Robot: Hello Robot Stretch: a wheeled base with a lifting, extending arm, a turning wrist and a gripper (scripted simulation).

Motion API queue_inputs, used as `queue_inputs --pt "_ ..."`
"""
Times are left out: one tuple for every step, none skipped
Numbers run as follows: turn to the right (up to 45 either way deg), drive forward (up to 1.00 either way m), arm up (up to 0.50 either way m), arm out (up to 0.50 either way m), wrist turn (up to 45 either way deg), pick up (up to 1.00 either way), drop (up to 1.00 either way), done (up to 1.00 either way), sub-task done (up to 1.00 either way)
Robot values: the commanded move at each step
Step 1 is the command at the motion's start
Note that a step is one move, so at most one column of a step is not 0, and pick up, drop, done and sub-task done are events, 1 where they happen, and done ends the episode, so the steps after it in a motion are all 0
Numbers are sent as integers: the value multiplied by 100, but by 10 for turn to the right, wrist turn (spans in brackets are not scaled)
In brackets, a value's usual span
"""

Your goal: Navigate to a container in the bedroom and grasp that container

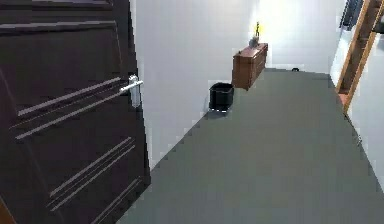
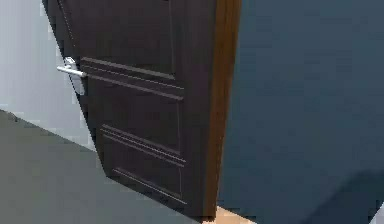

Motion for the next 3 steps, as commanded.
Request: queue_inputs --pt "240 0 0 0 0 0 0 0 0" --pt "0 100 0 0 0 0 0 0 0" --pt "0 100 0 0 0 0 0 0 0"
